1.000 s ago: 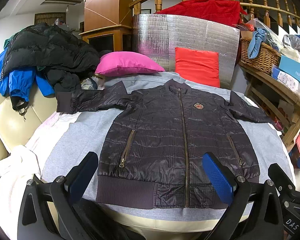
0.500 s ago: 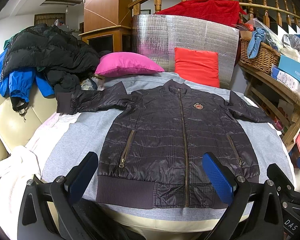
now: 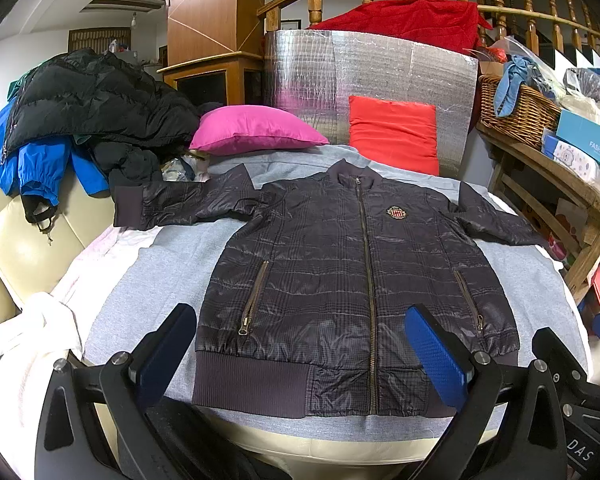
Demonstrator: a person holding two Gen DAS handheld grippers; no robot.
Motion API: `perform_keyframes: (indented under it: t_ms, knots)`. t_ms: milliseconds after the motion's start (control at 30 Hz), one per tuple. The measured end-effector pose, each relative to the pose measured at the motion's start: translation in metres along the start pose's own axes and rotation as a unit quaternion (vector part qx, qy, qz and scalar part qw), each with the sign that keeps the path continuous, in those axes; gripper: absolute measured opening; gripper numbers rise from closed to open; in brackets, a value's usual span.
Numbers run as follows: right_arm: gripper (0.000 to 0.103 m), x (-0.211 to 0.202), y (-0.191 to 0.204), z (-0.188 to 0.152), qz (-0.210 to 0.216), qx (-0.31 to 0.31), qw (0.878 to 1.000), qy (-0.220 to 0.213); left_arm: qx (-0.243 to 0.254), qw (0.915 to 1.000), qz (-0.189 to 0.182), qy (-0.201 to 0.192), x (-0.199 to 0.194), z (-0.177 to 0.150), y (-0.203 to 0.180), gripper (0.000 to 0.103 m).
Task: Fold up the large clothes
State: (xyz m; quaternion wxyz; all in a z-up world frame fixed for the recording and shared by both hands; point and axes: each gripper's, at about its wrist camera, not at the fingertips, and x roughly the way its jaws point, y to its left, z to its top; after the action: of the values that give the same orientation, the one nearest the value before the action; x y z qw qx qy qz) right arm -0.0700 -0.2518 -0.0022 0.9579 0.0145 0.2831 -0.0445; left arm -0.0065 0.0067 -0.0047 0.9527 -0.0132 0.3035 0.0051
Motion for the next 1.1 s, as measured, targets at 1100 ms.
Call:
perform_keyframes:
  t_ms: [1100]
  knots:
    - [0.103, 0.136, -0.220, -0.008, 0.120, 0.370, 0.919, 0.064, -0.021, 0.9932, 0.029, 0.110, 0.181, 0.009, 0.012, 0.103]
